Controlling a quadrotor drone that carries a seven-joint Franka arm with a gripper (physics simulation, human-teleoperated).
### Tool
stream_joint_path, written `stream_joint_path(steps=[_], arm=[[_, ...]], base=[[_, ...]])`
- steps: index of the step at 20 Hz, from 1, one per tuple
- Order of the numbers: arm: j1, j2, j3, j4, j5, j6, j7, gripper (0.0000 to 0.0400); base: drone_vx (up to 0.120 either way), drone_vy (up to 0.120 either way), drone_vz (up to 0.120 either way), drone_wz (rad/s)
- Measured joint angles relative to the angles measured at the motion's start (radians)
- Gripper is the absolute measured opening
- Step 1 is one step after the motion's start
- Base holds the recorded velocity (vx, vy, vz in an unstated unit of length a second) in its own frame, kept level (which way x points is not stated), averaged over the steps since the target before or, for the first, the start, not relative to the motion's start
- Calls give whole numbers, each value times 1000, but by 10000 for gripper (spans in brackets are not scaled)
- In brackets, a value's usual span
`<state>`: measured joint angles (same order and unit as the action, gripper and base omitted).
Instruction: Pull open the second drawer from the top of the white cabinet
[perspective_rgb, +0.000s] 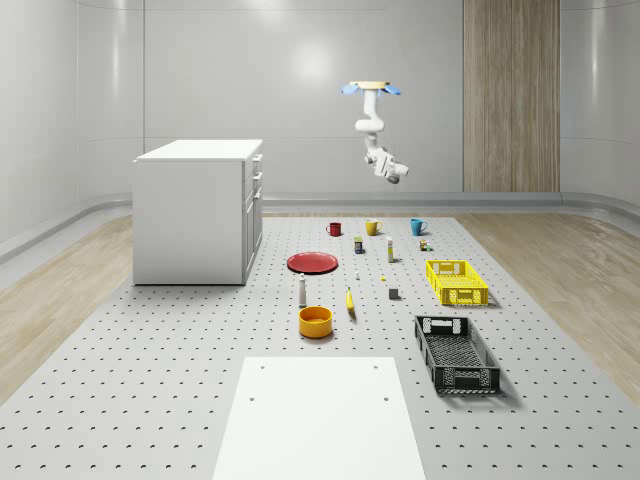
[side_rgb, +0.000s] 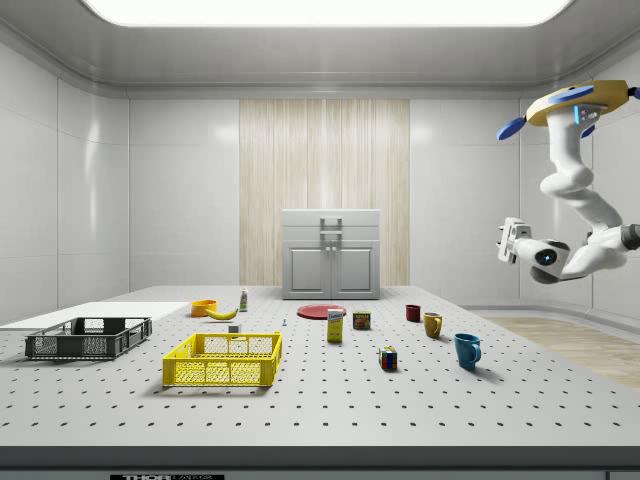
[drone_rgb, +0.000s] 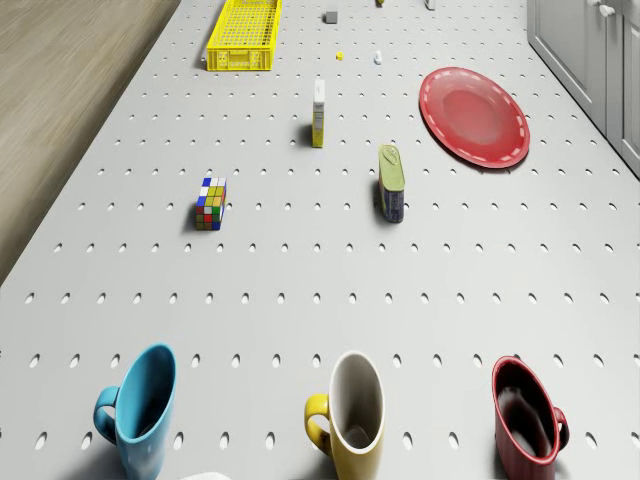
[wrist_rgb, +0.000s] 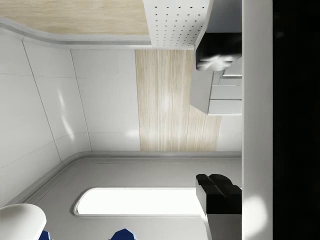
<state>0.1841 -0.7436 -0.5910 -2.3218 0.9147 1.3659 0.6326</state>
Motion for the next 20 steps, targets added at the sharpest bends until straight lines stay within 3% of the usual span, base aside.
stream_joint_path(steps=[3,17,20], arm=[[37,-16,-48,-39,59,11,-10,302],[157,-87,-147,-96,100,82,3,300],[178,-101,-158,-100,93,97,10,300]], base=[[120,-120,107,0],[120,-120,0,0],[120,-120,120,0]])
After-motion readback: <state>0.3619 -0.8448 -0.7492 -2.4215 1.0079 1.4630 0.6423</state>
